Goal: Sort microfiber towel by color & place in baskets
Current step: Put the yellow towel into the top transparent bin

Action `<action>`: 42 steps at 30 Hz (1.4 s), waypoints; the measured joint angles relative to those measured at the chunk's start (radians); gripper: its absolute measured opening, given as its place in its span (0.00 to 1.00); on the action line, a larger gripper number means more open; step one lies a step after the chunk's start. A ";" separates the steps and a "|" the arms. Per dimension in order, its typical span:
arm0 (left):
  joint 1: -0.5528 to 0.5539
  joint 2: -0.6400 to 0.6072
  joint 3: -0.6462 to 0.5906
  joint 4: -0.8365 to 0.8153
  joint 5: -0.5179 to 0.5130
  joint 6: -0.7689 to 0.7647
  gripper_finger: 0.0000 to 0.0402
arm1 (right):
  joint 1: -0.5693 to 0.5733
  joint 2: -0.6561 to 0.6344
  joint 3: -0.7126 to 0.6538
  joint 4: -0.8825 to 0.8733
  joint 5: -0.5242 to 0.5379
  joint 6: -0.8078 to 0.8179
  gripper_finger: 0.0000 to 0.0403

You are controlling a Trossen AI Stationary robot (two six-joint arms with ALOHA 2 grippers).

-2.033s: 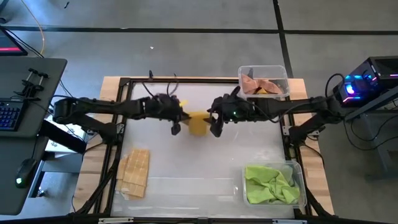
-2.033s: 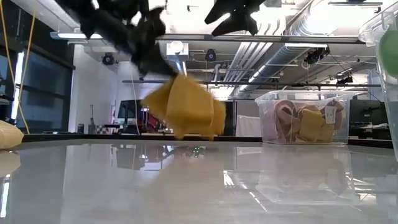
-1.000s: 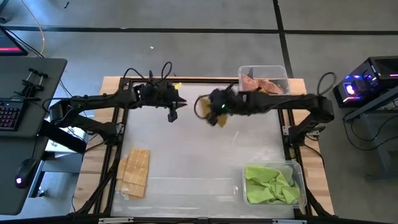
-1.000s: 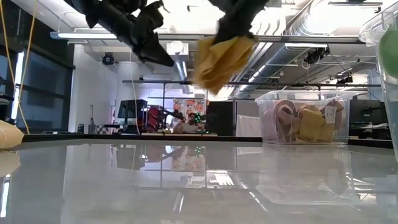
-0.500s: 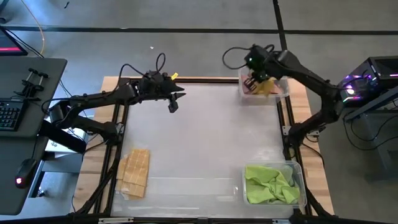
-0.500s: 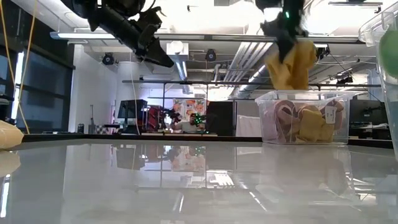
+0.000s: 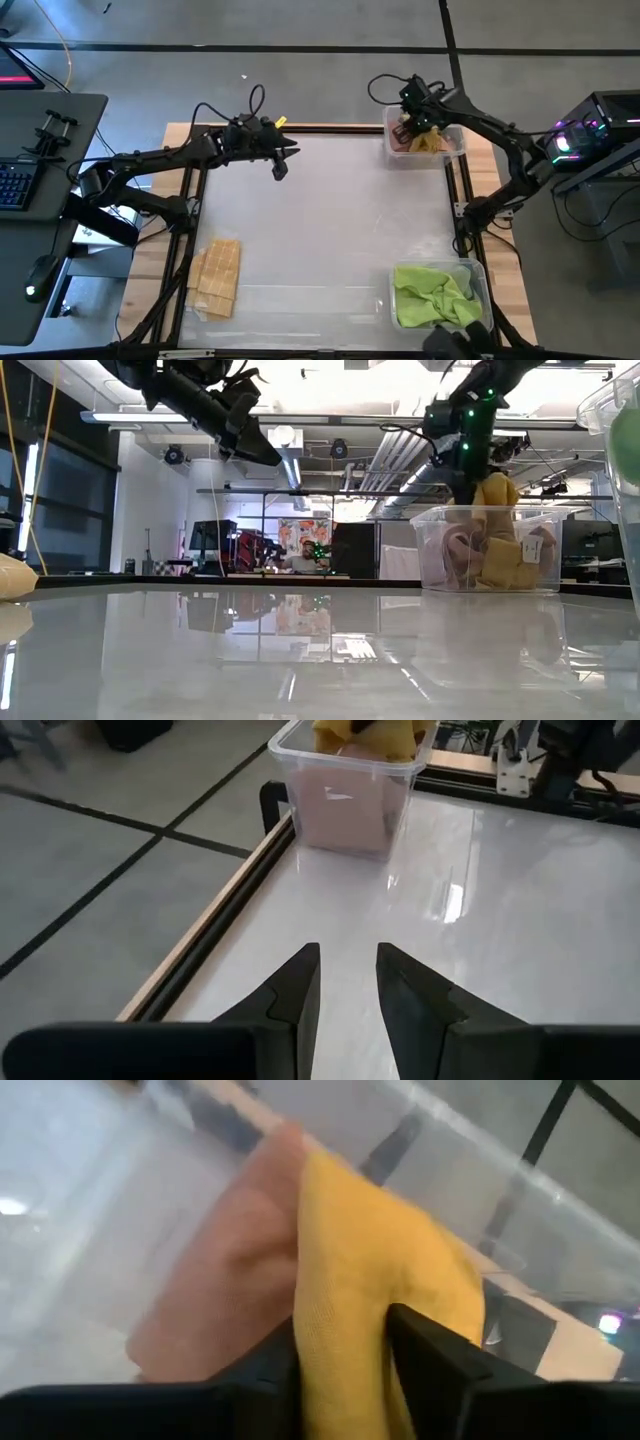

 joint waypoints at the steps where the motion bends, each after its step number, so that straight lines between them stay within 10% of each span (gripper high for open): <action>1: -0.001 0.000 0.000 0.000 0.001 -0.003 0.22 | 0.000 0.000 0.019 -0.008 0.002 0.008 0.34; 9: -0.029 -0.001 0.000 -0.027 0.010 -0.006 0.22 | -0.001 -0.002 0.259 -0.204 0.007 0.106 0.42; 15: -0.046 -0.001 0.000 -0.049 0.010 -0.005 0.22 | -0.007 -0.002 0.339 -0.341 -0.246 0.209 0.35; 27: -0.046 0.001 0.000 -0.040 0.009 0.092 0.22 | -0.030 -0.001 -0.027 -0.010 -0.278 0.229 0.02; 42: -0.037 0.002 0.000 -0.008 -0.024 0.083 0.22 | -0.159 0.013 -0.171 0.203 -0.217 0.350 0.02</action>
